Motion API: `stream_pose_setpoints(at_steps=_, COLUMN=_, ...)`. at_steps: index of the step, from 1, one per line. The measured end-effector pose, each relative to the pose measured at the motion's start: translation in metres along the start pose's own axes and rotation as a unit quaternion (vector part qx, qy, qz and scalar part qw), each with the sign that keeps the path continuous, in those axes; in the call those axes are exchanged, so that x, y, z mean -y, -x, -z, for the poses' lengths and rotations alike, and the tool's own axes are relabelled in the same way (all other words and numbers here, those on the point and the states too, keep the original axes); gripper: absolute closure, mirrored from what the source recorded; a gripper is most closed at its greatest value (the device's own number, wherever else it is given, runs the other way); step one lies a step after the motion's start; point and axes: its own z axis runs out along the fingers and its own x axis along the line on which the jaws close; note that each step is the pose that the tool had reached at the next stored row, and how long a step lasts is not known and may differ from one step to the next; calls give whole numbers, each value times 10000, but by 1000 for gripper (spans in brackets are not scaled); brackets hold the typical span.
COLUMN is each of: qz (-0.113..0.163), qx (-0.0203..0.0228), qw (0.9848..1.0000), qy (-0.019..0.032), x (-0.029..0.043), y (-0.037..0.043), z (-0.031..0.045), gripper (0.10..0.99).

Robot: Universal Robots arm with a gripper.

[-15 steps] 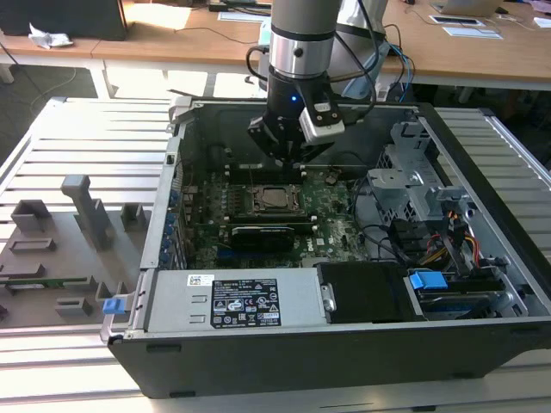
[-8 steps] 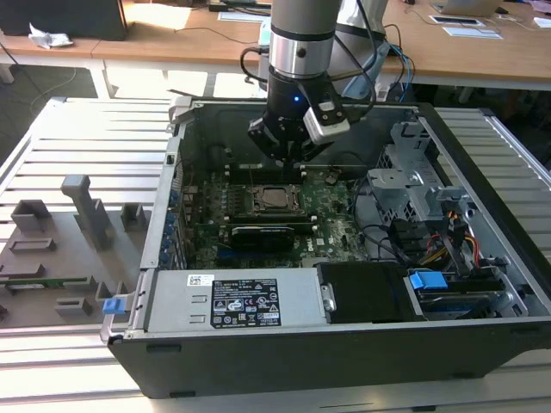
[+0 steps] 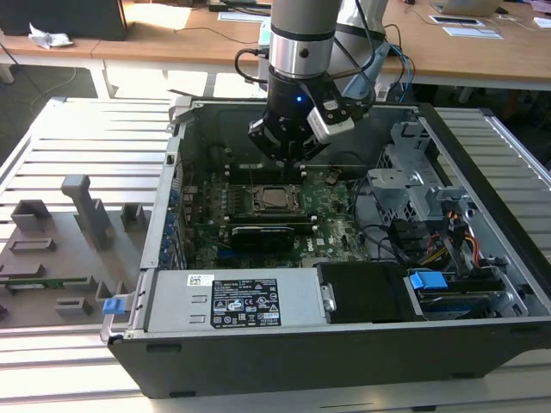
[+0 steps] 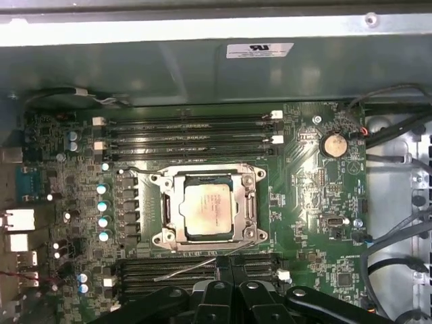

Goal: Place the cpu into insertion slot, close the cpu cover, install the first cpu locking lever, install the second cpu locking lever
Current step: 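Install the first cpu locking lever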

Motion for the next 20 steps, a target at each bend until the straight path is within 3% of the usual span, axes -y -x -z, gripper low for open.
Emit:
stream_pose_setpoints(at_steps=2, qz=15, qx=0, qw=10000, qy=3, x=1, y=-6, z=1, gripper=980)
stream_pose_setpoints(at_steps=5, qz=16, qx=-2, qw=10000, qy=55, x=3, y=-72, z=1, gripper=980)
stream_pose_setpoints(at_steps=6, qz=16, qx=-4, qw=9999, qy=107, x=5, y=-112, z=1, gripper=980)
stream_pose_setpoints(at_steps=9, qz=14, qx=-7, qw=9998, qy=182, x=8, y=-197, z=3, gripper=980)
stream_pose_setpoints(at_steps=16, qz=13, qx=-9, qw=9997, qy=244, x=13, y=-409, z=6, gripper=980)
stream_pose_setpoints(at_steps=20, qz=13, qx=-11, qw=9996, qy=282, x=-19, y=-489, z=9, gripper=980)
